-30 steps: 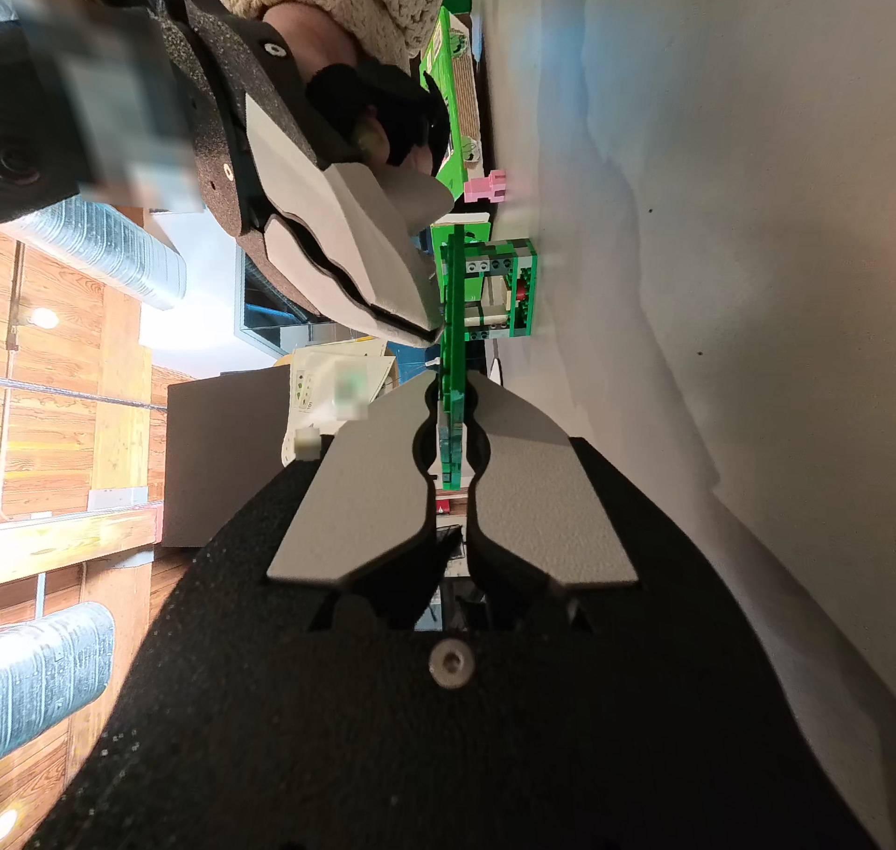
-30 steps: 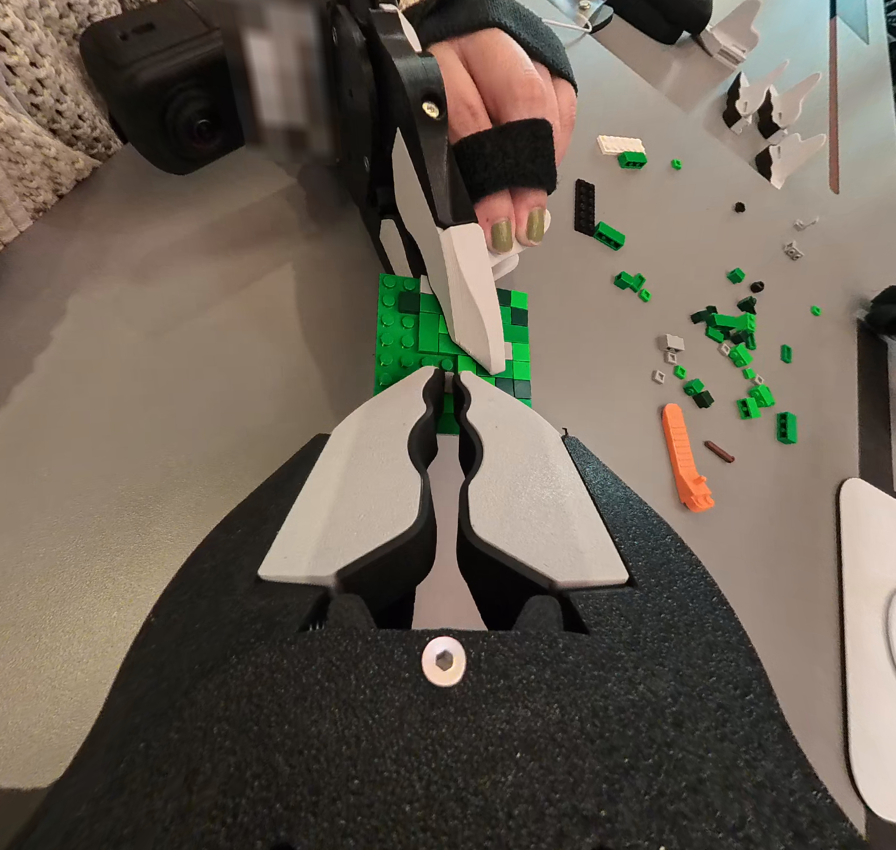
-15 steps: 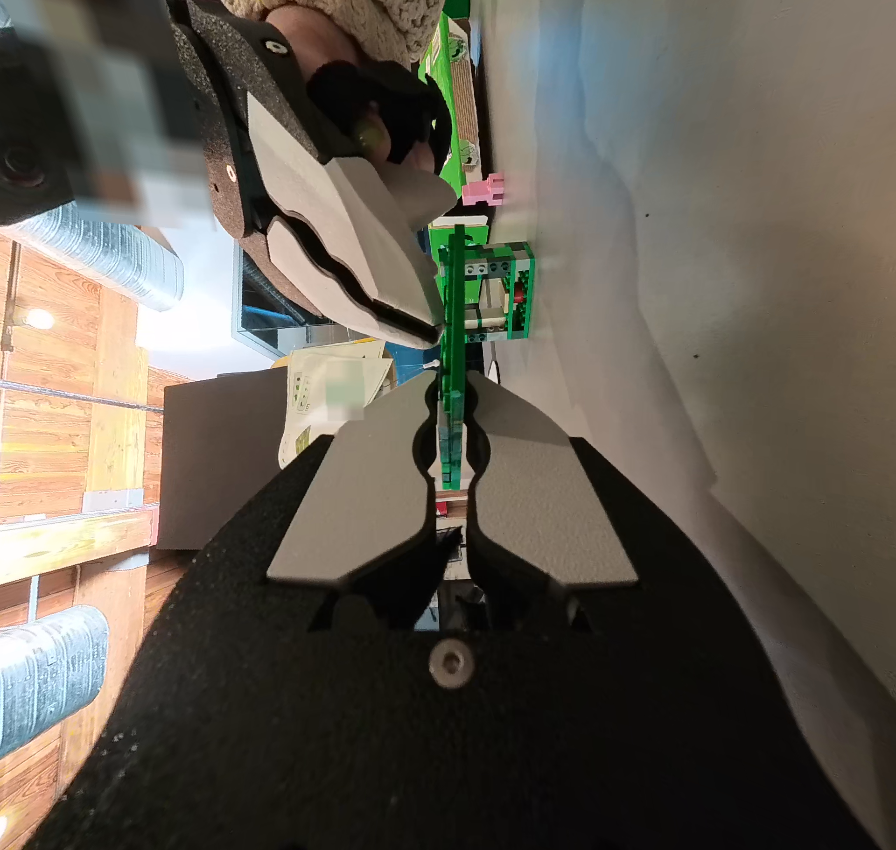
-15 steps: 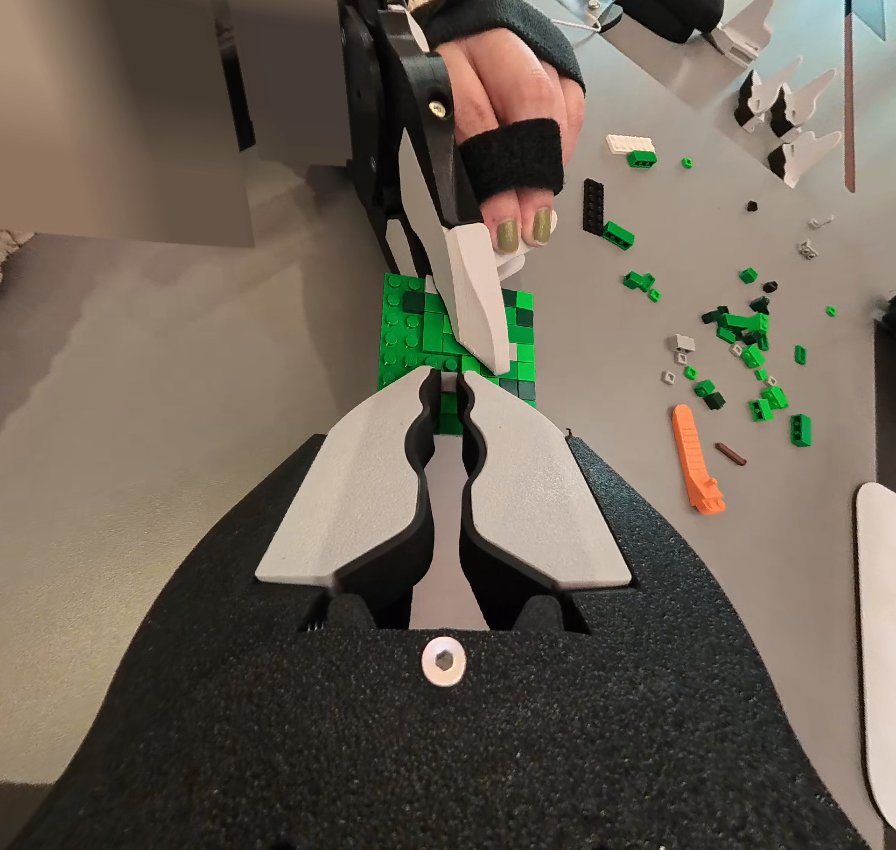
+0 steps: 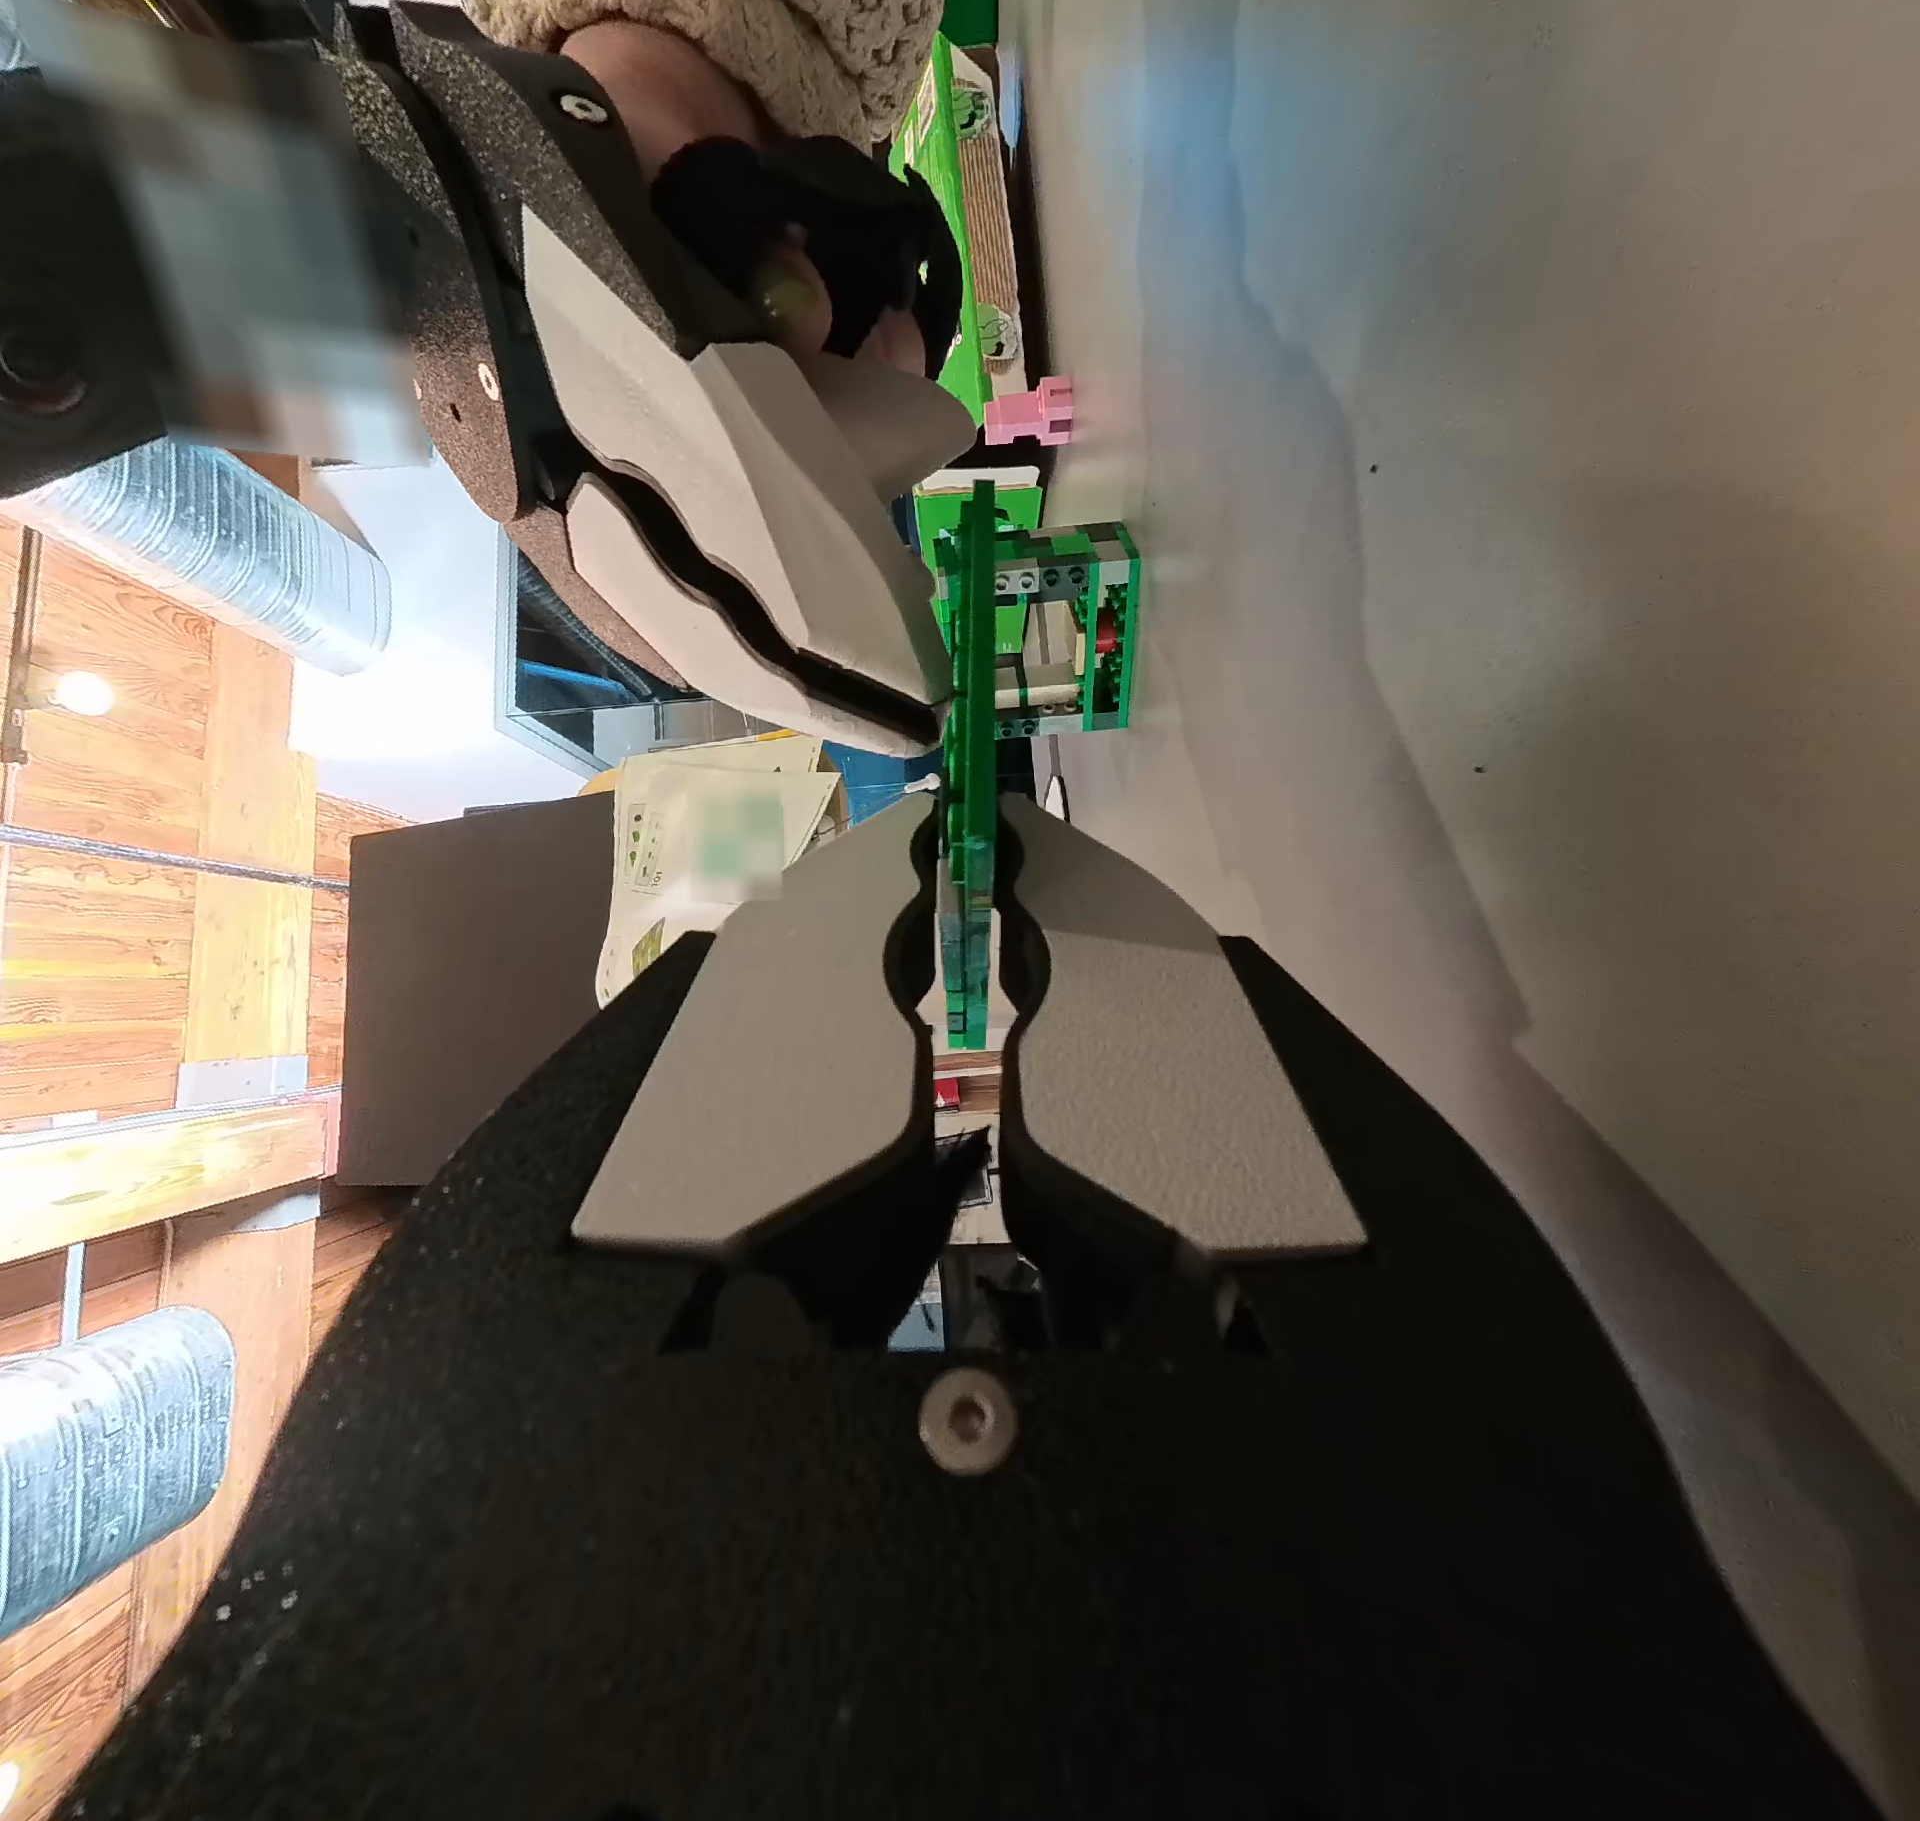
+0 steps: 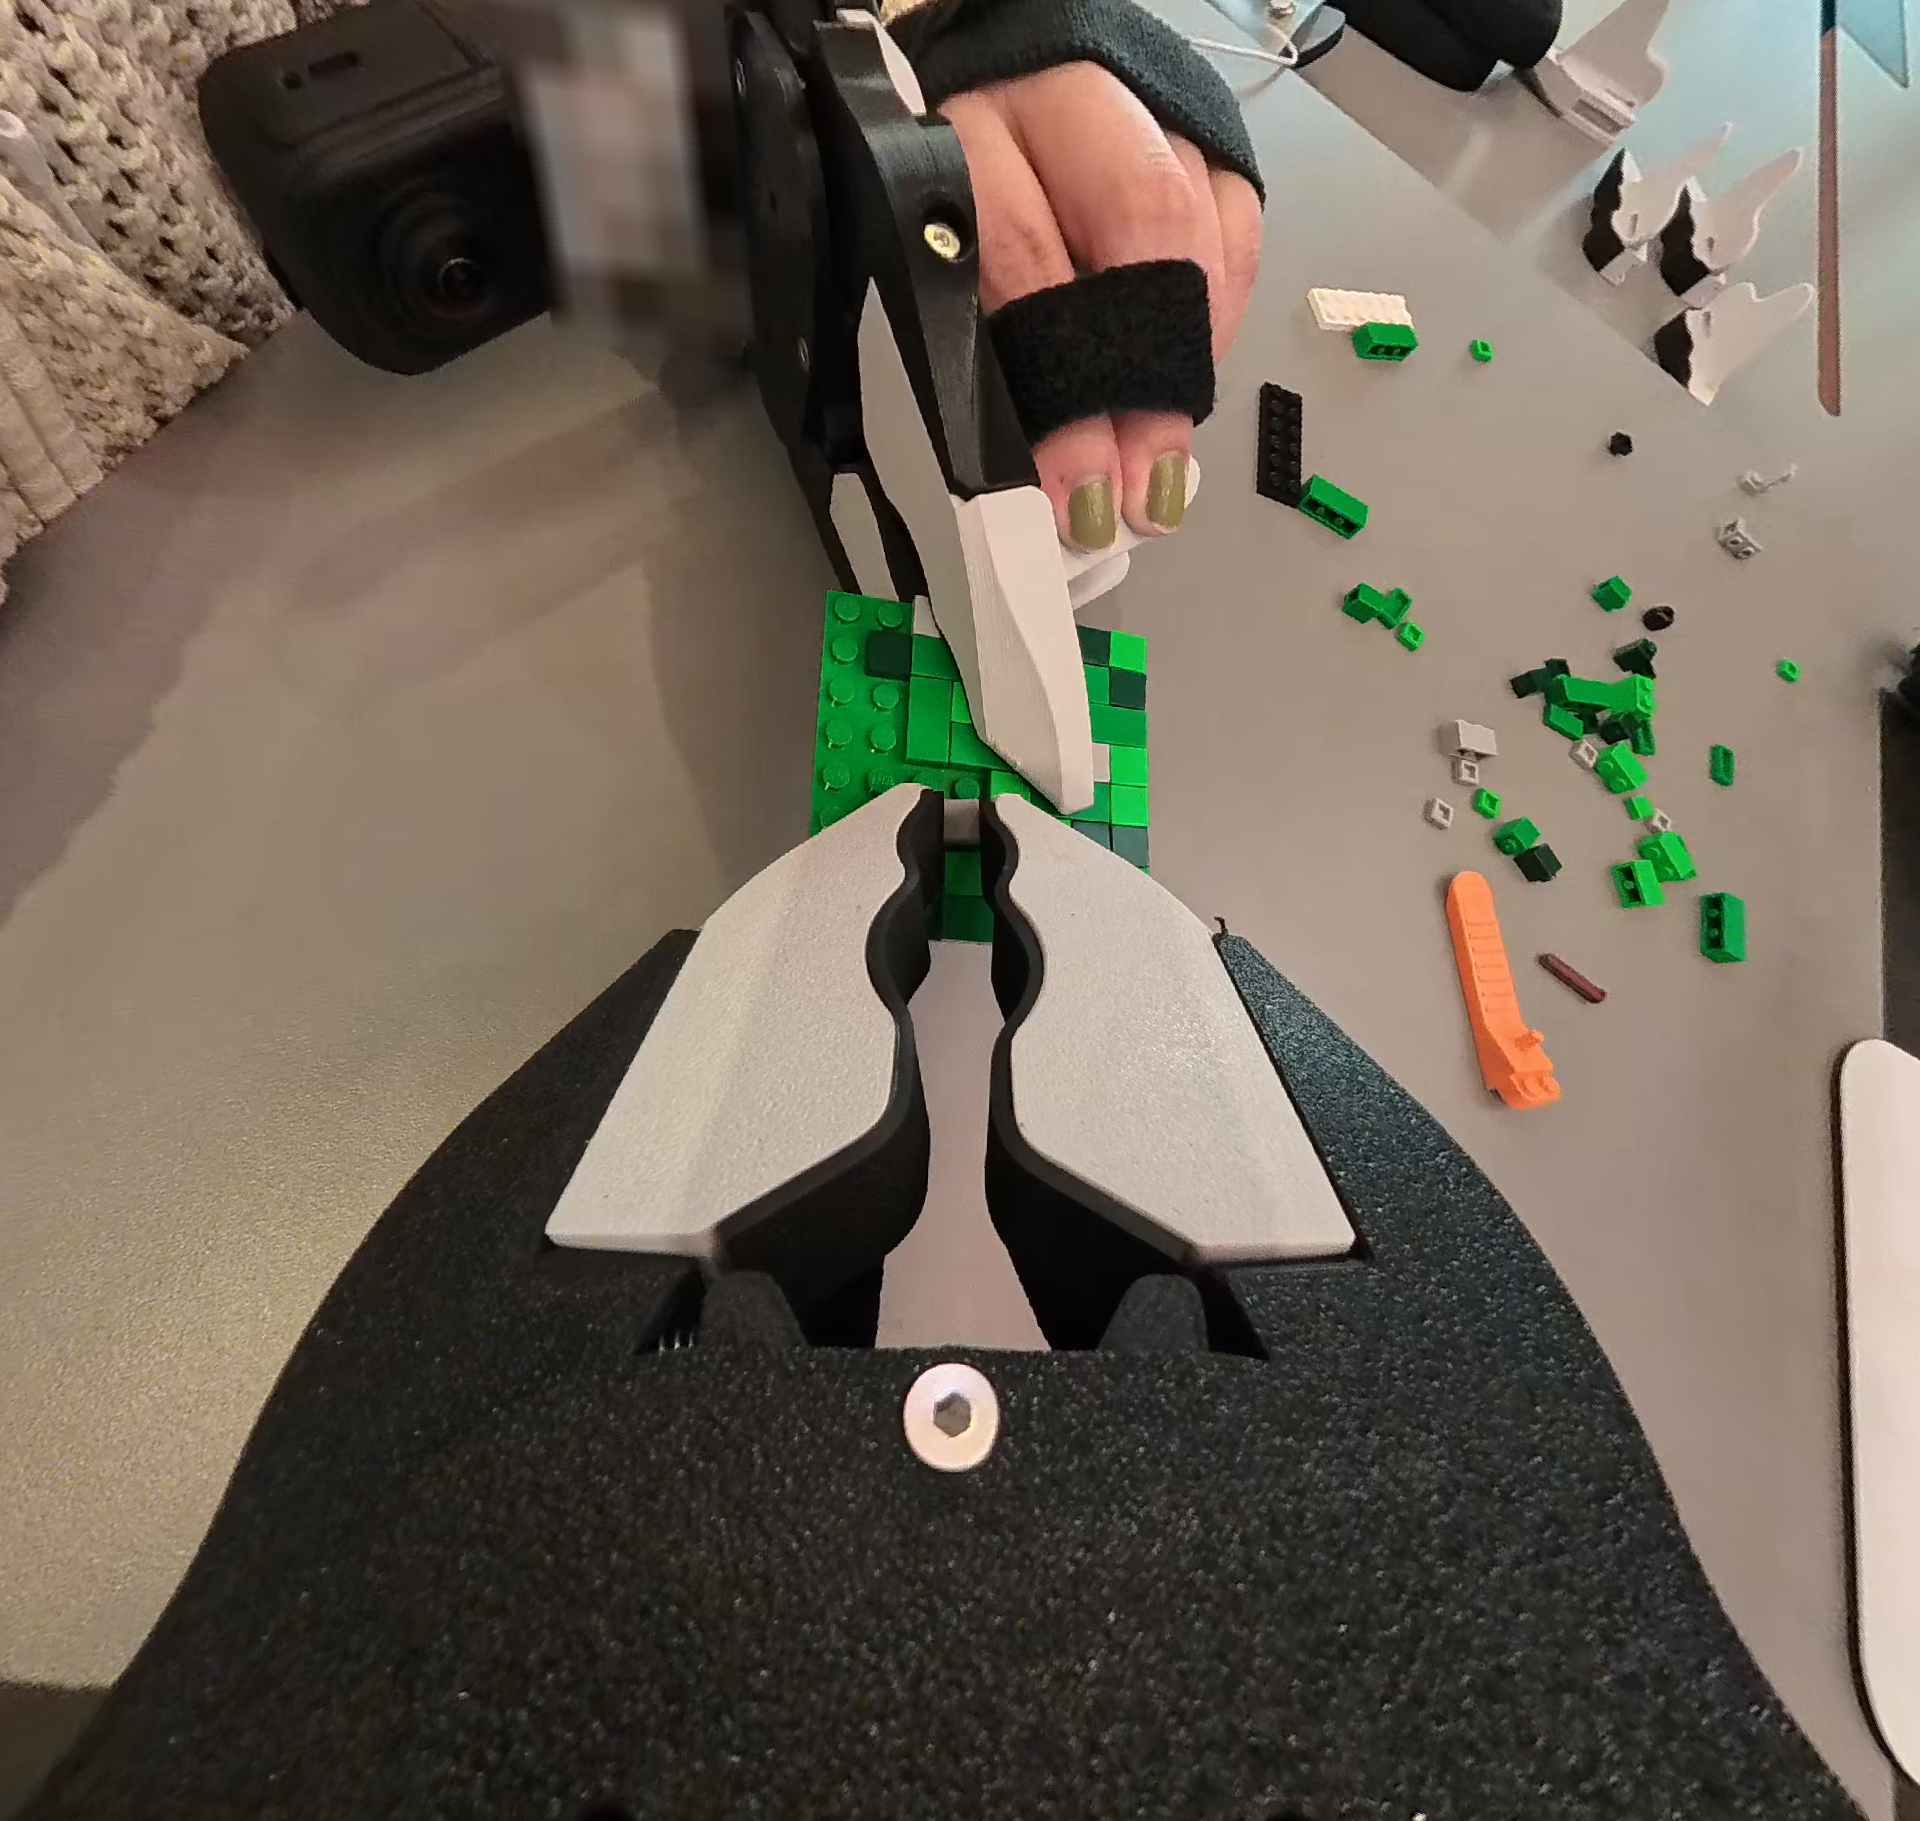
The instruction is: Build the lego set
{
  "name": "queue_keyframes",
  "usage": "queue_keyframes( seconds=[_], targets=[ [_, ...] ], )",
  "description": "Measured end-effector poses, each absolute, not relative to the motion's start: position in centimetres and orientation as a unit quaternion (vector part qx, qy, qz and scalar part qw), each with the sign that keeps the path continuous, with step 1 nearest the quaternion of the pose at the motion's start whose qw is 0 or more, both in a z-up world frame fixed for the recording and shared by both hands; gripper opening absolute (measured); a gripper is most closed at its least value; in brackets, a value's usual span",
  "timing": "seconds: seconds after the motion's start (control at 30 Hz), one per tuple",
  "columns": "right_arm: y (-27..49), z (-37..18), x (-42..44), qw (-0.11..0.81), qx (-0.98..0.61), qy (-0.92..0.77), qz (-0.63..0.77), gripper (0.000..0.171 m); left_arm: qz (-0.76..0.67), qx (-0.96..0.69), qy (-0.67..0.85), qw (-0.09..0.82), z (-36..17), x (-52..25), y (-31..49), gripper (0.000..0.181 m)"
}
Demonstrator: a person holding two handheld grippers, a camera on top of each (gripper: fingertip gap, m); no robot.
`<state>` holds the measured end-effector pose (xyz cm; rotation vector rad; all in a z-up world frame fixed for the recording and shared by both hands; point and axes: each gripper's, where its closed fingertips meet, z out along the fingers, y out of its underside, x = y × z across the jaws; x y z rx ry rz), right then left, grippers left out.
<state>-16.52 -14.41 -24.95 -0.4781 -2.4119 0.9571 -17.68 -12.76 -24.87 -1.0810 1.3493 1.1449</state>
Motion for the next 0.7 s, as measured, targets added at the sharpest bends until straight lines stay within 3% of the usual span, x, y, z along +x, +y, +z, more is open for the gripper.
queue_keyframes(
  seconds=[0.4, 0.7],
  targets=[
    [-14.34, -25.02, -16.26, 0.238, -0.182, -0.888, 0.349, 0.010, 0.482, -0.445, 0.561, 0.505, -24.82, -17.69, -12.76, 0.006],
    [-14.28, -24.54, -15.87, 0.226, -0.183, -0.886, 0.361, 0.004, 0.484, -0.442, 0.566, 0.499, -24.96, -17.65, -12.73, 0.006]
  ],
)
